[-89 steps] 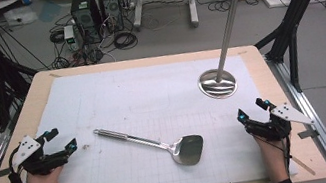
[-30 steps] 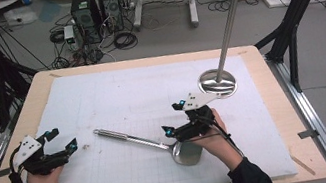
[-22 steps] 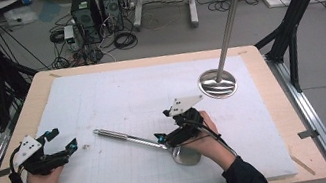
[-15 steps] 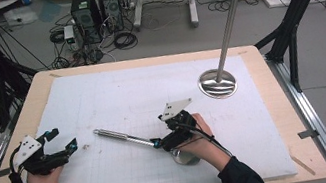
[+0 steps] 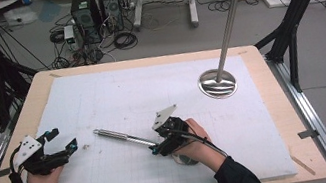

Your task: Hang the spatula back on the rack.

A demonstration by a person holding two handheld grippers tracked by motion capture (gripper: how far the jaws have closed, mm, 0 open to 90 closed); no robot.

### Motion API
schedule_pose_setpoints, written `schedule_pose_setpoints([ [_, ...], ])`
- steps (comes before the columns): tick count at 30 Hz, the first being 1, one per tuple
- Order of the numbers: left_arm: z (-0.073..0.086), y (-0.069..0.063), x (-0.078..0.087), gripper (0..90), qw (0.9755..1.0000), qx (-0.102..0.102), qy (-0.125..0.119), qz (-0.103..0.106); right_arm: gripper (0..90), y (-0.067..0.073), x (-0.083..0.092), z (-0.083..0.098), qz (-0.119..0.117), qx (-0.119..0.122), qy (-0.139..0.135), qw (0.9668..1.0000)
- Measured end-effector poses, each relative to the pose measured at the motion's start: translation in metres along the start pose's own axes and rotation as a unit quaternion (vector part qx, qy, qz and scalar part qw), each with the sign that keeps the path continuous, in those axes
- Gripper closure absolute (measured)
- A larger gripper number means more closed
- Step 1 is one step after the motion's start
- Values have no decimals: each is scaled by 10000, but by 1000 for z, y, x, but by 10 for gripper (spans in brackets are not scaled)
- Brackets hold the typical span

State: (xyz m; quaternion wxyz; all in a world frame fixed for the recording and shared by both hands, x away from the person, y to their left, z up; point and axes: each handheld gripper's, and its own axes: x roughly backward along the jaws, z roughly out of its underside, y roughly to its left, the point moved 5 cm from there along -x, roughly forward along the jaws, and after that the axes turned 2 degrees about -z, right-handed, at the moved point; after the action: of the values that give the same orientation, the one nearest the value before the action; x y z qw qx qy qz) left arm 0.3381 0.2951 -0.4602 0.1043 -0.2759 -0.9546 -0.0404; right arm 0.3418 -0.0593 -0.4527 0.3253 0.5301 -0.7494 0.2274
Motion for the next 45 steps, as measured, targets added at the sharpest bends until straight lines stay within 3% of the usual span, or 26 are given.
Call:
schedule_pose_setpoints([
  [8, 0, 0, 0, 185, 10000, 4, -1, -3, 348, 2, -10, 1, 99, -99, 443, 9989],
  [19, 0, 0, 0, 184, 10000, 0, 6, 0, 431, 1, -16, 5, -3, -203, 805, 9965],
  [26, 0, 0, 0, 185, 10000, 6, -3, -5, 486, -2, -17, 5, -26, -302, 884, 9956],
  [31, 0, 0, 0, 185, 10000, 8, -3, -9, 501, -3, -18, 2, -11, -401, 1076, 9934],
  [34, 0, 0, 0, 185, 10000, -10, 5, -3, 505, -2, -19, -3, 9, -481, 1396, 9890],
  [42, 0, 0, 0, 185, 10000, -12, 6, 1, 542, -4, -21, -6, 25, -436, 1578, 9865],
  [45, 0, 0, 0, 185, 10000, -14, 1, 4, 606, -3, -21, -7, 33, -424, 1633, 9857],
])
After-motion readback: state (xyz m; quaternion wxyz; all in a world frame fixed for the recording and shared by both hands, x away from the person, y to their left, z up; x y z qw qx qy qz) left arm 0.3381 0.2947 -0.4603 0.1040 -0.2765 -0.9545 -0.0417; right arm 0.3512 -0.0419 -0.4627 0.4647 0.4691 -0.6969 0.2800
